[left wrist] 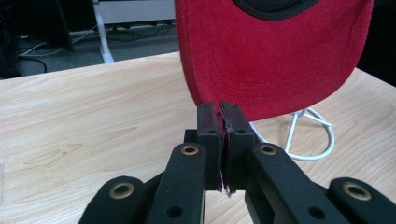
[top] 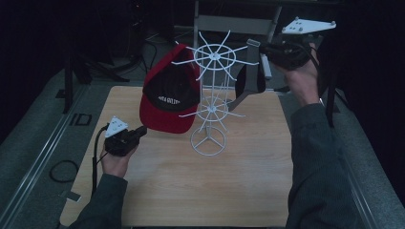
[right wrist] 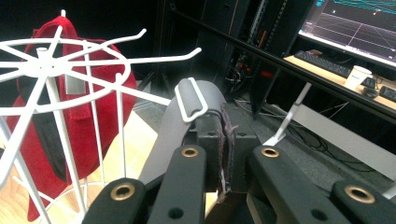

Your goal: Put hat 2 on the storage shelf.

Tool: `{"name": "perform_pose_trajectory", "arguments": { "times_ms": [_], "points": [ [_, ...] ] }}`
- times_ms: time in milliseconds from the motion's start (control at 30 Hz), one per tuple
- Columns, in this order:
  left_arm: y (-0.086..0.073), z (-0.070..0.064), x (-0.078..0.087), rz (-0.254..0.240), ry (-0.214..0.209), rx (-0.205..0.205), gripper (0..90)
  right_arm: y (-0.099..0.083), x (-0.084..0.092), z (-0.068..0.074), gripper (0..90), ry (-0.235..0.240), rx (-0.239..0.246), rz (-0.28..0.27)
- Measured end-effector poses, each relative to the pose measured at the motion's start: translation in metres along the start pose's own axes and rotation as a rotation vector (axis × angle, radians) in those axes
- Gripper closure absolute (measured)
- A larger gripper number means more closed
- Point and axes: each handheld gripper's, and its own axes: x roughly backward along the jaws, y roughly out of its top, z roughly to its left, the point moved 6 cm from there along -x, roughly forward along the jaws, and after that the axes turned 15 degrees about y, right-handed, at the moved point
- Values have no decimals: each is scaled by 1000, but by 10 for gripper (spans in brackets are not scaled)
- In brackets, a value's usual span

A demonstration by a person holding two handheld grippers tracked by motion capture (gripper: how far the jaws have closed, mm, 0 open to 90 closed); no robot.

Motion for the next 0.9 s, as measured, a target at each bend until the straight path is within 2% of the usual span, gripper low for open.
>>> {"name": "perform_pose_trajectory", "arguments": {
  "times_ms": [167, 267, 333, 500, 600, 667, 767, 900],
  "points": [
    [0, 0, 0, -1, 1, 1, 882, 3, -4, 1, 866, -14, -3, -18],
    [0, 1, 1, -3, 1, 2, 883, -3, -10, 1, 827, -21, 6, 26],
    [0, 1, 1, -3, 2, 3, 883, -6, -13, 1, 775, -19, 8, 47],
    [0, 0, 0, -1, 1, 0, 884, -15, -13, -2, 532, -31, -4, 74],
    [0, 0, 0, 0, 2, -1, 883, -21, -11, -7, 394, -62, -16, 86],
    [0, 0, 0, 0, 2, -2, 882, -25, -8, -10, 344, -86, -24, 91],
    [0, -1, 0, -1, 2, -2, 880, -30, -3, -14, 294, -95, -45, 85],
    [1, -1, 2, -8, 2, 1, 873, -40, 5, -22, 277, -118, -73, 69]
  ]
}}
